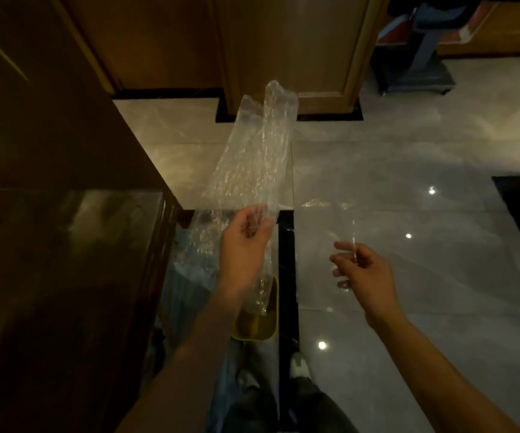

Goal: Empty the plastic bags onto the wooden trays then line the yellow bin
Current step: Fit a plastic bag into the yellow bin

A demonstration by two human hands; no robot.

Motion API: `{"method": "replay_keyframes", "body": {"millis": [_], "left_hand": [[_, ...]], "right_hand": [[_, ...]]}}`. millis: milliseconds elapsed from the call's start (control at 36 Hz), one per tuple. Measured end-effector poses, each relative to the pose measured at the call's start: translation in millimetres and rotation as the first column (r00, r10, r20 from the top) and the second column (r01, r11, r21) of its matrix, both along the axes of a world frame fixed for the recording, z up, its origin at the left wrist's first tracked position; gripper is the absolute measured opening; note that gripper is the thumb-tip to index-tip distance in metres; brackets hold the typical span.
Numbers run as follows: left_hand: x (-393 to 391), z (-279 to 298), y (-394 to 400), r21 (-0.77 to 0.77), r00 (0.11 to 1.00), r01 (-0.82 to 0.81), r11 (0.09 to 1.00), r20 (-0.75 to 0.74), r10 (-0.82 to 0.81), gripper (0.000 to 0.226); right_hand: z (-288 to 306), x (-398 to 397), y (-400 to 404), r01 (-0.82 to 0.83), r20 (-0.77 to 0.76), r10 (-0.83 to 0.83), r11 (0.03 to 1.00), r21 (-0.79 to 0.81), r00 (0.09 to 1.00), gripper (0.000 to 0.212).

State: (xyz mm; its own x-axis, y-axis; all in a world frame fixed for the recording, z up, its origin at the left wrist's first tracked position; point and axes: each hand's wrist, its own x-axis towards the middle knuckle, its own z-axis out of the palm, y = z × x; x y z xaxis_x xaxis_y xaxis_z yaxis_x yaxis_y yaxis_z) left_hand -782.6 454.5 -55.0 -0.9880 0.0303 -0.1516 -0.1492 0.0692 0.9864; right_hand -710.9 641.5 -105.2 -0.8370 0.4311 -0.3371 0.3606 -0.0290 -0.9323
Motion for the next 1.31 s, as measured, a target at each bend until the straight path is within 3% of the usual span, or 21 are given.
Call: {"method": "replay_keyframes", "body": {"millis": [167,278,472,611,778,889,1083,1167,1306], "left_hand": [[15.1,-43.1,8.4,-0.027,0.998,0.018,0.999,0.058,-0.016,0.03],[27.3,-84.8,3.4,-0.125,0.988,0.046,0.991,0.15,-0.027,0.025],[56.1,-161.8,-22.1,-0.174,0.914,0.076,0.982,0.405,0.001,0.025],[79.7,-221.1,-44.3,-0.218,0.859,0.05,0.975,0.507,0.069,0.029],[97.8,-290.4,-58.8,-0.256,0.768,0.016,0.967,0.622,0.152,0.016],[102.5,-327.5,-66.6,-0.312,0.719,0.114,0.943,0.681,0.139,0.017],[77.7,-387.3,-79.1,-0.293,0.579,0.167,0.941,0.802,0.147,0.015],[55.7,-409.3,-84.6,-0.302,0.546,0.125,0.945,0.816,0.189,0.02],[11.6,-435.3,-84.5,-0.311,0.563,0.159,0.937,0.808,0.173,0.022]], "right_hand": [[-38.2,4.9,2.8,0.014,0.104,-0.014,1.0,0.002,0.995,0.023],[-66.2,11.4,5.1,-0.008,0.171,0.006,1.0,0.016,0.985,0.022],[-136.1,22.2,-2.6,-0.068,0.317,0.047,0.996,0.058,0.947,0.019],[-189.8,29.5,-18.5,-0.173,0.413,0.13,0.983,0.069,0.901,0.027],[-260.9,33.0,-42.8,-0.305,0.507,0.238,0.951,0.053,0.828,0.027],[-309.3,31.5,-60.4,-0.436,0.573,0.323,0.897,0.068,0.753,0.026],[-376.6,5.0,-79.5,-0.581,0.708,0.398,0.813,0.022,0.584,0.027],[-395.8,-15.6,-79.1,-0.589,0.711,0.393,0.807,0.037,0.583,0.027],[-420.3,-53.1,-78.4,-0.596,0.698,0.392,0.8,0.063,0.599,0.032]]}}
